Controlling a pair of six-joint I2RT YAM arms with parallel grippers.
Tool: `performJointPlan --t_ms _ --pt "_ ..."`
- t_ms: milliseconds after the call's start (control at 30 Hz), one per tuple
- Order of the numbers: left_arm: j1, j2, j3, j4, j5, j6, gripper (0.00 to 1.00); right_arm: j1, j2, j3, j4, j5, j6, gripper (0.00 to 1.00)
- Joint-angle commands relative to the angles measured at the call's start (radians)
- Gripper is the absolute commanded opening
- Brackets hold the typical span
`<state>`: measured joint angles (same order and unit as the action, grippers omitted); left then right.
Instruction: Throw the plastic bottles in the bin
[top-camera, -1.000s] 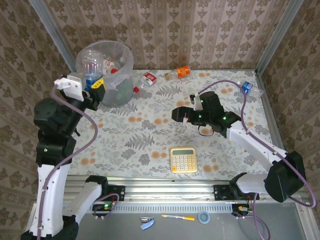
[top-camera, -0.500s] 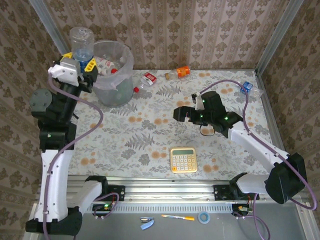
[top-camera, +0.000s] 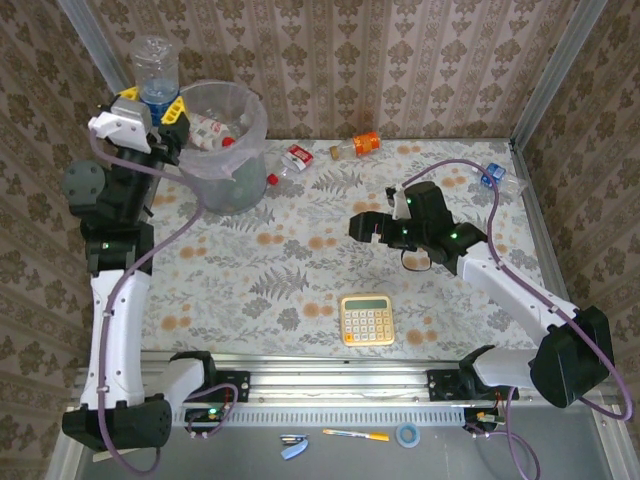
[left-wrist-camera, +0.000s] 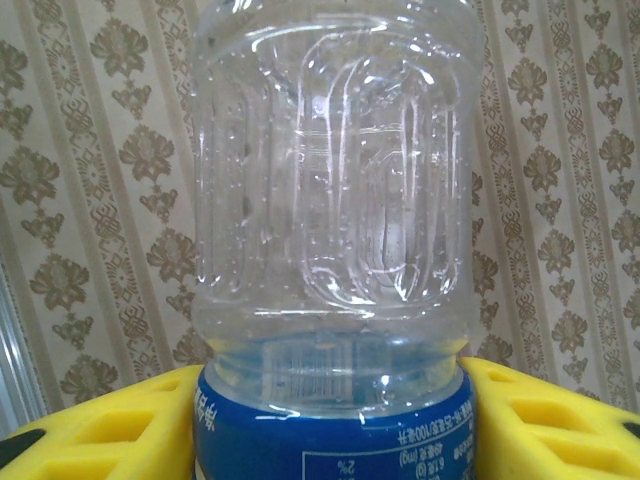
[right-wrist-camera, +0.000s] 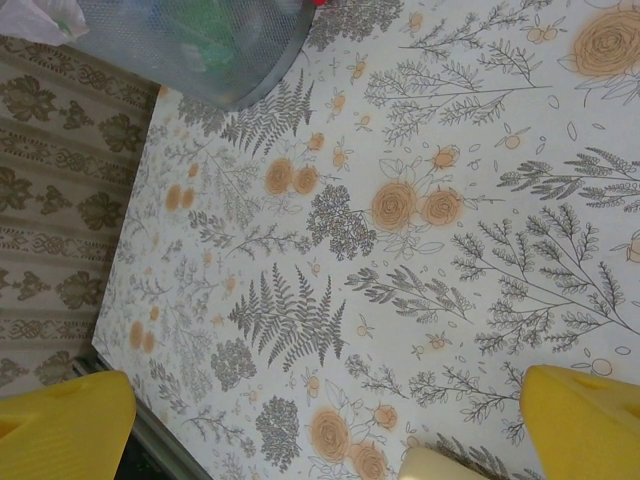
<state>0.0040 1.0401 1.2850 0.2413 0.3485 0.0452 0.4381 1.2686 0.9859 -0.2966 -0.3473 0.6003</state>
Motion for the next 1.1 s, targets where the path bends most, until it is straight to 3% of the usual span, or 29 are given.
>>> performJointPlan --t_ms 0,167,300,333,400,467,733,1067 --pt "0.017 0.029 0.019 0.048 0.041 -0.045 0.22 -0.009 -0.006 0.004 -0.029 0.008 -0.026 1.00" --pt "0.027 0.164 0.137 -0.122 0.053 -0.026 0.23 -0.019 -0.011 0.004 -0.035 0.004 -0.031 1.00" --pt "0.050 0.357 0.318 -0.359 0.046 0.002 0.29 -0.029 -0.017 -0.006 -0.036 -0.002 -0.033 1.00" --pt "0.060 0.411 0.368 -0.416 0.043 0.004 0.39 -0.033 -0.019 -0.008 -0.035 -0.006 -0.033 1.00" --pt "0.065 0.508 0.480 -0.534 0.028 0.008 0.83 -0.036 -0.020 -0.009 -0.039 -0.014 -0.034 1.00" --pt "0.065 0.572 0.588 -0.633 0.015 -0.004 0.99 -0.042 -0.026 -0.009 -0.048 -0.016 -0.038 1.00" --pt "0.053 0.558 0.786 -0.713 -0.073 -0.033 1.00 -0.049 -0.050 -0.051 -0.026 -0.025 -0.023 1.00" --pt "0.025 0.427 0.758 -0.722 -0.051 -0.004 1.00 -0.052 -0.046 -0.058 -0.013 -0.033 -0.016 1.00"
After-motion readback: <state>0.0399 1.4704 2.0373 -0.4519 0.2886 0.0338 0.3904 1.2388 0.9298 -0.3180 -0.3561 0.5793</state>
